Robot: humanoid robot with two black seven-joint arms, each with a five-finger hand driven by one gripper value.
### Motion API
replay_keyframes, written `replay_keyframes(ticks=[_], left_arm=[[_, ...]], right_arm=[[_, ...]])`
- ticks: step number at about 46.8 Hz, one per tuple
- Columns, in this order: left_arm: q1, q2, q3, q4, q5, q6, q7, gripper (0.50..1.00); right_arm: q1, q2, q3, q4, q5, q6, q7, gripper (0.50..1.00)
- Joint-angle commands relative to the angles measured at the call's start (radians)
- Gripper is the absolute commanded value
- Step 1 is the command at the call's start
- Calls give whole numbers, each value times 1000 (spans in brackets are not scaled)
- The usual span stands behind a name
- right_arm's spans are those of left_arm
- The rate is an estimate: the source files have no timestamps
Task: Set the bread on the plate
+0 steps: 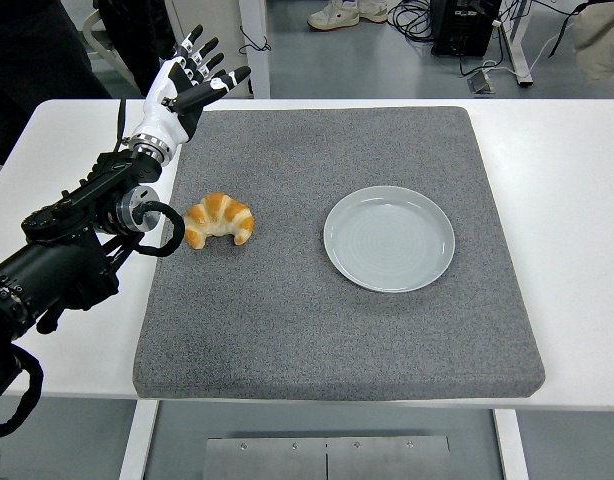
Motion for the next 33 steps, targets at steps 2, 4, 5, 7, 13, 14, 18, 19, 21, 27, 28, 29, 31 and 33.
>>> replay_keyframes(ticks=[2,4,5,7,13,14,18,19,21,27,28,29,31,33], left_arm=[[0,1,4,0,-1,-10,-19,969],[0,3,5,0,-1,-10,-20,969],[0,3,4,0,-1,-10,-20,969],[0,5,-4,0,-2,-10,-20,969],[-3,6,-7,0,-10,-11,-16,968],[-3,6,-8,0,-10,-11,-16,968],[-3,6,-8,0,-11,-1,-13,966],[-3,6,-8,0,-11,2,-9,966],[-7,5,-7,0,-11,16,-8,966],[-15,5,-2,-15,-10,58,-2,966],[-17,6,-2,-20,-10,58,0,966],[-17,9,-2,-28,-10,59,0,966],[-20,18,-2,-46,-10,61,1,965],[-24,29,-4,-72,-11,62,12,963]], right_arm=[[0,0,0,0,1,0,1,1000],[0,0,0,0,-1,0,1,1000],[2,0,0,0,-1,0,-1,1000],[2,0,0,0,-1,0,1,1000],[3,0,2,2,1,0,1,1000],[3,0,2,2,-1,0,1,1000],[3,0,2,2,1,0,1,1000],[3,0,2,2,1,0,1,1000],[3,0,2,2,-1,0,1,1000],[3,0,2,2,-1,0,1,1000],[3,0,2,2,1,0,1,1000],[3,0,2,2,-1,0,1,1000],[3,0,2,2,1,0,1,1000],[3,0,2,2,1,0,1,1000]])
